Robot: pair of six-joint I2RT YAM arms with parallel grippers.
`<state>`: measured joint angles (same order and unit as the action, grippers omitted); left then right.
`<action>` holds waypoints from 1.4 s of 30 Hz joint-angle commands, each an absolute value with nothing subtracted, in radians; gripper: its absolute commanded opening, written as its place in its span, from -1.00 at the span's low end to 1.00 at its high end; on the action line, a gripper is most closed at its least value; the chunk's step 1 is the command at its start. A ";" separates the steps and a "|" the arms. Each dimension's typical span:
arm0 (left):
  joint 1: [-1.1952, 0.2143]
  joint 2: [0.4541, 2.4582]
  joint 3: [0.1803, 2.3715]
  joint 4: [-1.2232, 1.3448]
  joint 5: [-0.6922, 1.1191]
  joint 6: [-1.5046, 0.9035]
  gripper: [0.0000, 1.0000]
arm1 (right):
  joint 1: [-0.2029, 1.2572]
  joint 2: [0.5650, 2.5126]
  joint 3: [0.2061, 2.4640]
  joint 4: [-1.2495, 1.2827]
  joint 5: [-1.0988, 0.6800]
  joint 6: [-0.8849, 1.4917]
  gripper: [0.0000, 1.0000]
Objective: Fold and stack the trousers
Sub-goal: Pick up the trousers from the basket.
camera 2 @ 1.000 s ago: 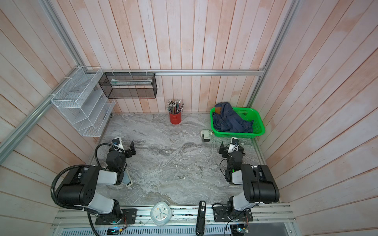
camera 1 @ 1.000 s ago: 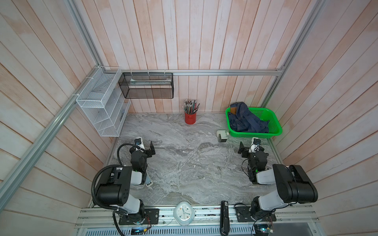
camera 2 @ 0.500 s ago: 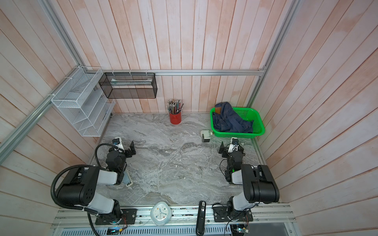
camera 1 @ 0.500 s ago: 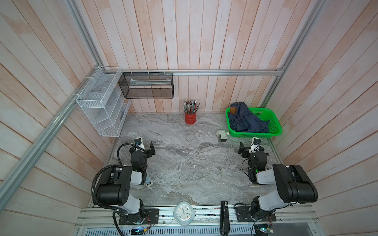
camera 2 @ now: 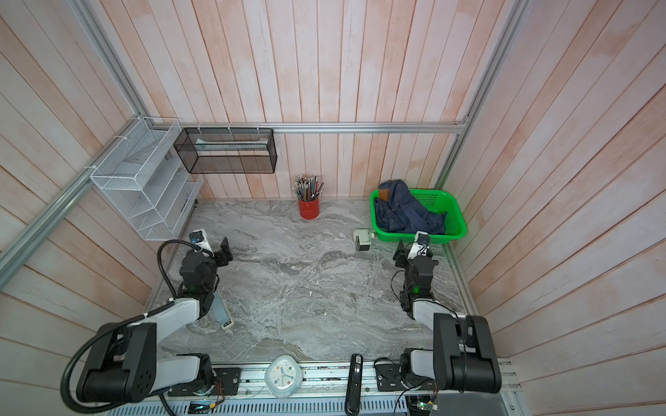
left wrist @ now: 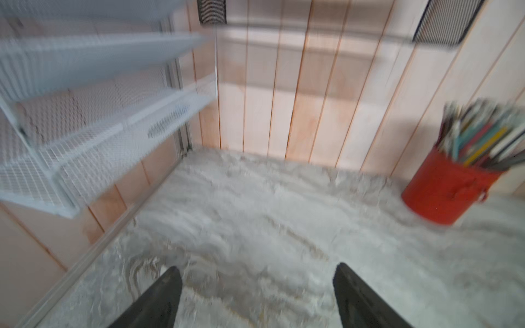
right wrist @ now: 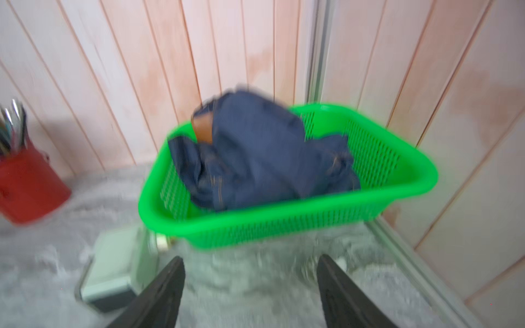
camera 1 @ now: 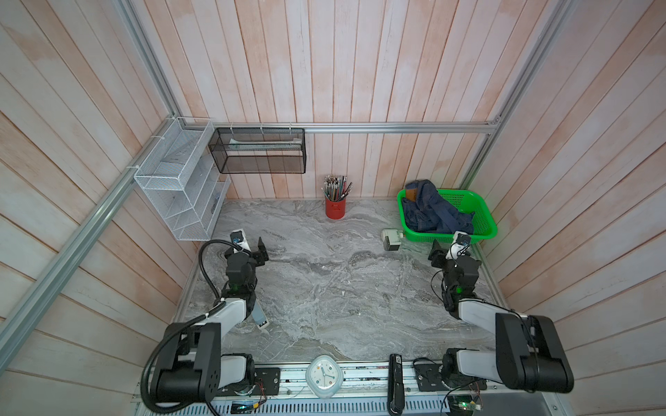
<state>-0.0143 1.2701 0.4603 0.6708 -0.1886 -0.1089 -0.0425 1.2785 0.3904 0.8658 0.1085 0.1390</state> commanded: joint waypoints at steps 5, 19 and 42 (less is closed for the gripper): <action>-0.071 1.114 0.784 0.045 -0.254 -0.269 0.67 | -0.052 1.169 0.760 0.341 0.106 0.425 0.47; -0.240 1.191 1.022 -0.299 -0.055 -0.376 0.67 | -0.050 1.553 1.496 -0.335 0.002 0.430 0.49; -0.504 1.471 1.088 -0.199 0.036 -0.429 0.68 | -0.067 2.459 2.587 -0.788 0.013 0.230 0.76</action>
